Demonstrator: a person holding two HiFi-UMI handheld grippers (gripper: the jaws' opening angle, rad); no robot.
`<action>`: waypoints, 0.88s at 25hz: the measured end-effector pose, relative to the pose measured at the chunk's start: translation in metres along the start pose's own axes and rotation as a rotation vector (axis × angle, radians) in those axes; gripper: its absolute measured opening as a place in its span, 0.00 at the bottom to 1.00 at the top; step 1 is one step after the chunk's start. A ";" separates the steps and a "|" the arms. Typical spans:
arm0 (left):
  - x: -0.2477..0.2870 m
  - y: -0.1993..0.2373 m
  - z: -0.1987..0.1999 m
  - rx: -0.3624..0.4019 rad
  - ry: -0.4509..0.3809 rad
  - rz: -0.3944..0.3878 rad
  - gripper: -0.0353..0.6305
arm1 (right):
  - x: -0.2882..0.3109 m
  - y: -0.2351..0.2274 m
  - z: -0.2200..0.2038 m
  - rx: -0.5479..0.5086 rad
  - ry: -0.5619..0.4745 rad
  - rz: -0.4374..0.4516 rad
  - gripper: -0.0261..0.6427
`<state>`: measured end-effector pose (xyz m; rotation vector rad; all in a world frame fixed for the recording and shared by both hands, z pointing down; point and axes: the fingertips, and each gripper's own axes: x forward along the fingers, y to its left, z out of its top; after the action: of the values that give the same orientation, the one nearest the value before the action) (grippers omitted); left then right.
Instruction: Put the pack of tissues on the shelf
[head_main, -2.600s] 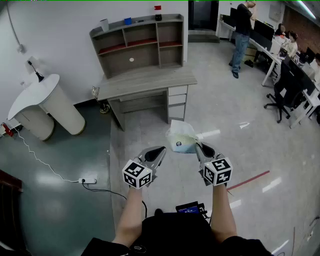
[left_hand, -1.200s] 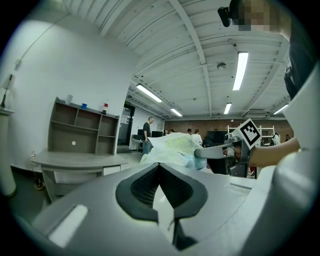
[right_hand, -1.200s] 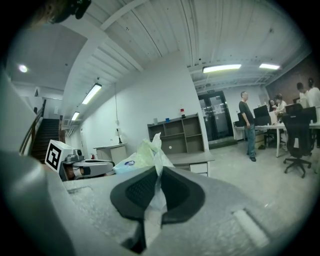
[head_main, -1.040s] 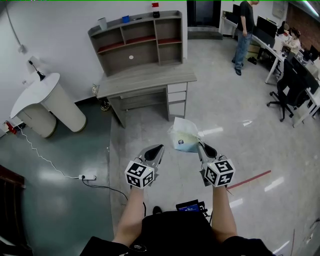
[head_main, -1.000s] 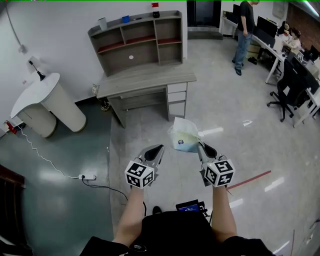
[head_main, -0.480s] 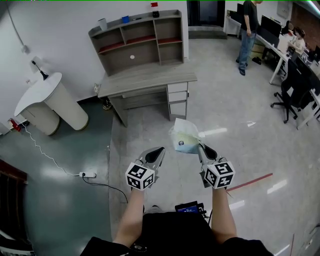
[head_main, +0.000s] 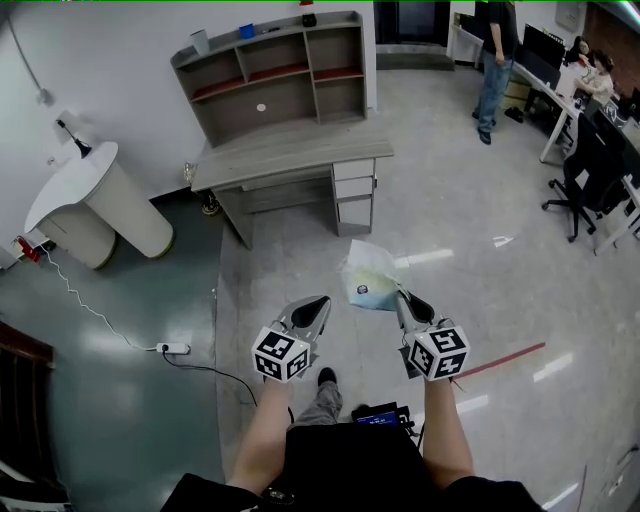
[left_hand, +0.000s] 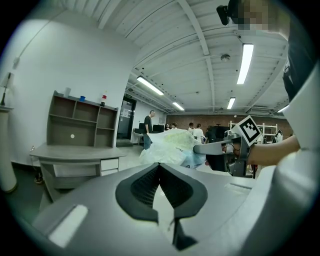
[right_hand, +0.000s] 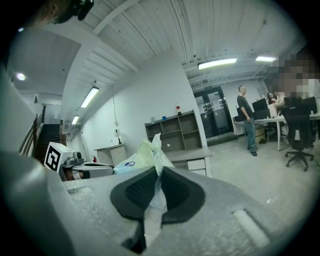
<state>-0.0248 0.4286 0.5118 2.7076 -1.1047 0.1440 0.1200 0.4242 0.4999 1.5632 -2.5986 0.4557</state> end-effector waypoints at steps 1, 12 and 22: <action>0.003 0.003 0.000 -0.001 0.000 -0.003 0.04 | 0.003 -0.001 0.000 -0.002 0.003 -0.004 0.07; 0.045 0.061 0.021 -0.008 -0.020 -0.061 0.04 | 0.062 -0.013 0.028 -0.033 0.002 -0.050 0.07; 0.070 0.131 0.034 -0.012 -0.018 -0.100 0.04 | 0.134 -0.013 0.039 -0.037 0.017 -0.081 0.07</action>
<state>-0.0667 0.2822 0.5118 2.7520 -0.9690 0.0973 0.0711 0.2931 0.4939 1.6383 -2.5052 0.4107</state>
